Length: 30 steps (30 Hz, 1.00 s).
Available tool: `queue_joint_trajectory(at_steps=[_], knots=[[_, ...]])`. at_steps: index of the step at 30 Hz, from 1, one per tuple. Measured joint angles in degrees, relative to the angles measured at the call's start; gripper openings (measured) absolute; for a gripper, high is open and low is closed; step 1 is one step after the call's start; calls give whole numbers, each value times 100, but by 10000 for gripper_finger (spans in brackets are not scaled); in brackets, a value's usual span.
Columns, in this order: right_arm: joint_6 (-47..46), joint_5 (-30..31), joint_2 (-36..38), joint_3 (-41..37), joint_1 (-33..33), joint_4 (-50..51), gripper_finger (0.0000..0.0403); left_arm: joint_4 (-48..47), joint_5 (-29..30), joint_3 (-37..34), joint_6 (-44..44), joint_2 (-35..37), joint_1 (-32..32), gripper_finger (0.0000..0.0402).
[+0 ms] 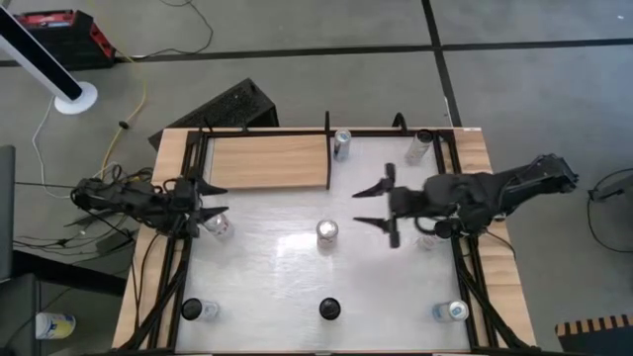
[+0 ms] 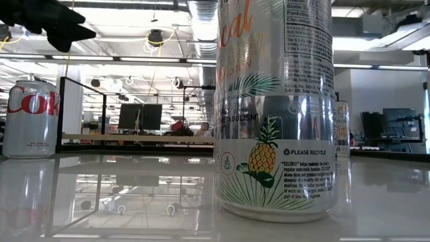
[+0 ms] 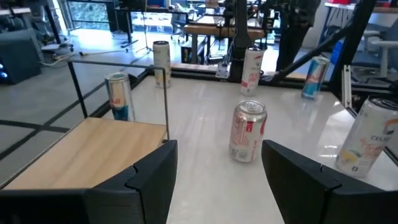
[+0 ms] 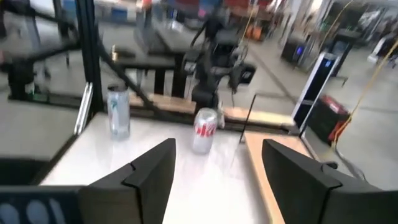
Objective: Place canned beverage on shelf
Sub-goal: Put the right white soda can on the shelf
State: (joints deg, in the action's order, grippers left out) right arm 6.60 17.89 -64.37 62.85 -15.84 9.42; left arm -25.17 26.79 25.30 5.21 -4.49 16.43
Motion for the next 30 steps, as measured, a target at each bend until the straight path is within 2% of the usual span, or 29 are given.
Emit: queue_joint_trajectory(at_steps=[6, 10, 14, 26, 30], knots=[[68, -4, -1101, 877, -97, 238, 265, 0, 0, 2, 2, 2, 0, 219], [522, -4, -1681, 1204, -111, 248, 265, 0, 0, 0, 4, 2, 0, 219], [370, -5, -2132, 1299, -111, 241, 265, 2, 1, -2, 9, 2, 0, 219], [245, -145, -2986, 1295, -214, 460, 266, 6, 52, -2, 15, 2, -2, 219], [215, -129, -2980, 1296, -78, 690, 266, 9, 53, -5, 15, 2, -4, 219]])
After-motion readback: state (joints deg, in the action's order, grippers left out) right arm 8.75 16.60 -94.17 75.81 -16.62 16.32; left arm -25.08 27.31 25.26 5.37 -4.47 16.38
